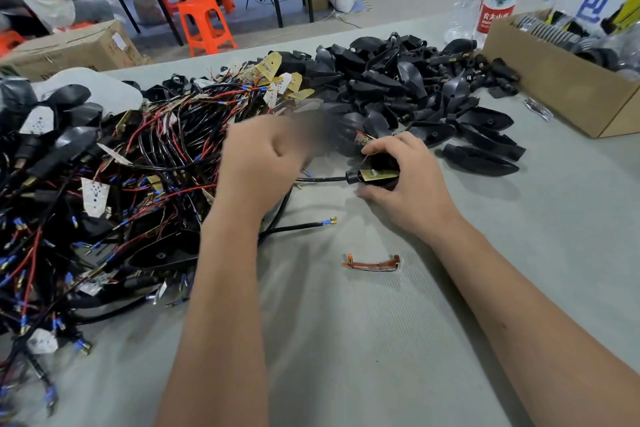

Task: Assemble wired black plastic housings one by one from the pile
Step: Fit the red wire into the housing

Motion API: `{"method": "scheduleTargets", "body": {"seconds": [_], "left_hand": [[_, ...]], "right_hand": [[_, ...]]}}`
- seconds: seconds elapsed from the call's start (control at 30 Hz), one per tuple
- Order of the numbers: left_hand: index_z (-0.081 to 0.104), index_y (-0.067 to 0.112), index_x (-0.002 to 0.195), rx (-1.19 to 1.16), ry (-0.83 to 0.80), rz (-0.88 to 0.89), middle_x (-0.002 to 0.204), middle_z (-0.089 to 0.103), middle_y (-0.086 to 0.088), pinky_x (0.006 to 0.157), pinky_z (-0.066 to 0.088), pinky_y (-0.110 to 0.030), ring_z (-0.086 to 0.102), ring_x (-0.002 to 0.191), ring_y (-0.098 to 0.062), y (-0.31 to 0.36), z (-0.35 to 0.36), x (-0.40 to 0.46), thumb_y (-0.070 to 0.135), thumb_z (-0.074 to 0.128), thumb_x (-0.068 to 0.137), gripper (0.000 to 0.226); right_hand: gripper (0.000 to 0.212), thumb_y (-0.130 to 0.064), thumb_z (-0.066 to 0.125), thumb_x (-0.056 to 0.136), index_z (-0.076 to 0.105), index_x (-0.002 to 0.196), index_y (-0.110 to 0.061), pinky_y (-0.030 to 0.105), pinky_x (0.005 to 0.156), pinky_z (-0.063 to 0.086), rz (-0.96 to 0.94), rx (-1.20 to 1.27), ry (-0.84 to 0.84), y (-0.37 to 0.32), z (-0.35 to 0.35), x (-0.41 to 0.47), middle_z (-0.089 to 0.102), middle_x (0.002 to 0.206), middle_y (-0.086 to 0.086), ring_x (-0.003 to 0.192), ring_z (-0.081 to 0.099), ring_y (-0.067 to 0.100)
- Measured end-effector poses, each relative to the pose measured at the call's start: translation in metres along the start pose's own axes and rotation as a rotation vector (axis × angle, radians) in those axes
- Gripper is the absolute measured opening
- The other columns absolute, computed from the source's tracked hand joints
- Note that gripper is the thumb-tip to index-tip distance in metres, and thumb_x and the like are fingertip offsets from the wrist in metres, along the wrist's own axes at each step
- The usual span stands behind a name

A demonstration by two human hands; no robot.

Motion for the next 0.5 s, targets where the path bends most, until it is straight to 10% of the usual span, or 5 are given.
{"method": "scheduleTargets", "body": {"seconds": [0.2, 0.5], "left_hand": [[0.081, 0.019, 0.089, -0.043, -0.381, -0.09, 0.076, 0.074, 0.005, 0.066, 0.047, -0.017, 0.06, 0.062, -0.001, -0.002, 0.04, -0.005, 0.013, 0.075, 0.088, 0.008], [0.075, 0.024, 0.08, -0.114, -0.349, -0.172, 0.068, 0.066, 0.01, 0.062, 0.047, -0.015, 0.055, 0.057, 0.001, -0.013, 0.04, -0.008, 0.009, 0.078, 0.085, 0.017]], "right_hand": [[0.056, -0.014, 0.095, 0.066, 0.071, 0.116, -0.018, 0.002, 0.084, 0.038, -0.031, 0.074, 0.038, -0.002, -0.002, -0.001, 0.062, 0.112, 0.001, 0.104, 0.059, 0.013], [0.056, -0.027, 0.095, 0.068, 0.069, 0.117, -0.021, 0.013, 0.095, 0.043, 0.014, 0.168, 0.025, -0.002, -0.004, -0.002, 0.068, 0.115, -0.009, 0.108, 0.061, 0.004]]}}
Point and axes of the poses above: each hand's wrist, its own x-axis towards the middle knuckle, its own z-axis out of the palm, y = z × x, the point moved 3 cm from there along x, towards the middle knuckle
